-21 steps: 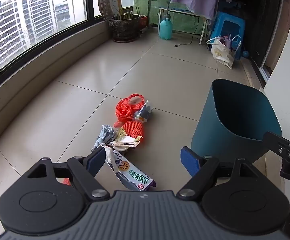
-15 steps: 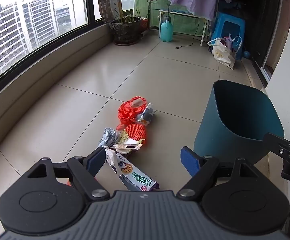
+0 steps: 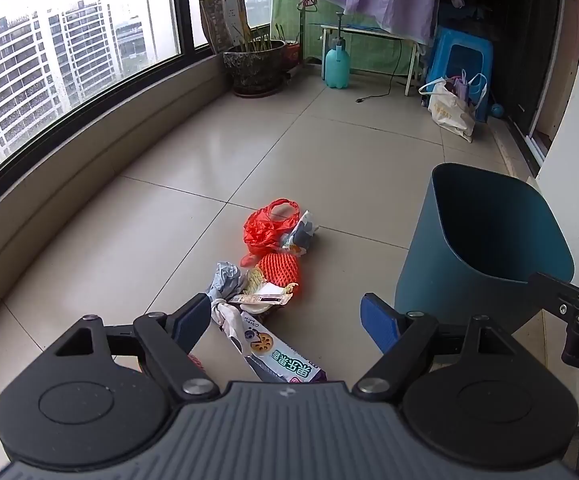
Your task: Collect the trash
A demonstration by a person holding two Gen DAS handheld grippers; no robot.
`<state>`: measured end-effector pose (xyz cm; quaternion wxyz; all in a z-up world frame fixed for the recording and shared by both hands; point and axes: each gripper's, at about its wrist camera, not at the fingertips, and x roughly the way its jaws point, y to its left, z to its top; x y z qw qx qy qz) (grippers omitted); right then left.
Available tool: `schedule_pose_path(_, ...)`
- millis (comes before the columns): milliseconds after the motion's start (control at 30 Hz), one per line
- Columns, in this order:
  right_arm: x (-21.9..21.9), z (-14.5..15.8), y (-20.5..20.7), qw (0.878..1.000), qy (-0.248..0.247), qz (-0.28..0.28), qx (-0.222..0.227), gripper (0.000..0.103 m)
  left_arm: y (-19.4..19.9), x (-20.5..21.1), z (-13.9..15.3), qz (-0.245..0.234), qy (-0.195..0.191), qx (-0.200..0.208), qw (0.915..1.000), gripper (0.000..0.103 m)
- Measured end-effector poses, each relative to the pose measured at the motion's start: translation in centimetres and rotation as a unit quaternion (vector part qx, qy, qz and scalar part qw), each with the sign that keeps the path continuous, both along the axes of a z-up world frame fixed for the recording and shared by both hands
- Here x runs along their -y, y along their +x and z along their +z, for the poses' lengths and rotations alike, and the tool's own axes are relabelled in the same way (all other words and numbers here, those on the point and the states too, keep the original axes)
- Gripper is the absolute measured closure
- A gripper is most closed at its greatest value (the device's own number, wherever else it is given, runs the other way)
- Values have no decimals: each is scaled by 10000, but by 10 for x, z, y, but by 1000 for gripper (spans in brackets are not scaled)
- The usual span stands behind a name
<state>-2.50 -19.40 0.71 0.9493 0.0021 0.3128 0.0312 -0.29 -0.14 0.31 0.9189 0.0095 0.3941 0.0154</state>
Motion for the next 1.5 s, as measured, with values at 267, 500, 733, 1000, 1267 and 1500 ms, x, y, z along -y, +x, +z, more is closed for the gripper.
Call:
schedule_pose_path(267, 1, 1, -2, 10000, 10, 15, 29, 4, -4, 5, 6, -16, 12, 54, 10000, 21)
schedule_pose_path(500, 1, 4, -5, 10000, 13, 52, 48, 4, -4, -1, 2, -66, -77, 88, 9999, 21)
schedule_pose_path(733, -1, 6, -3, 9998, 52, 113, 143, 4, -9, -1, 4, -229, -151, 221, 9994, 21)
schedule_pose_path(1000, -7, 6, -2, 9996, 17, 208, 165, 4, -12, 4, 8, -355, -200, 276, 9988, 21)
schedule_pose_path(1267, -7, 8, -2, 9993, 86, 306, 214, 4, -15, 0, 10, -452, -305, 369, 9978, 21)
schedule_pose_path(1500, -6, 9, -5, 9991, 106, 331, 223, 4, -16, 1, 12, -440, -318, 393, 9978, 21)
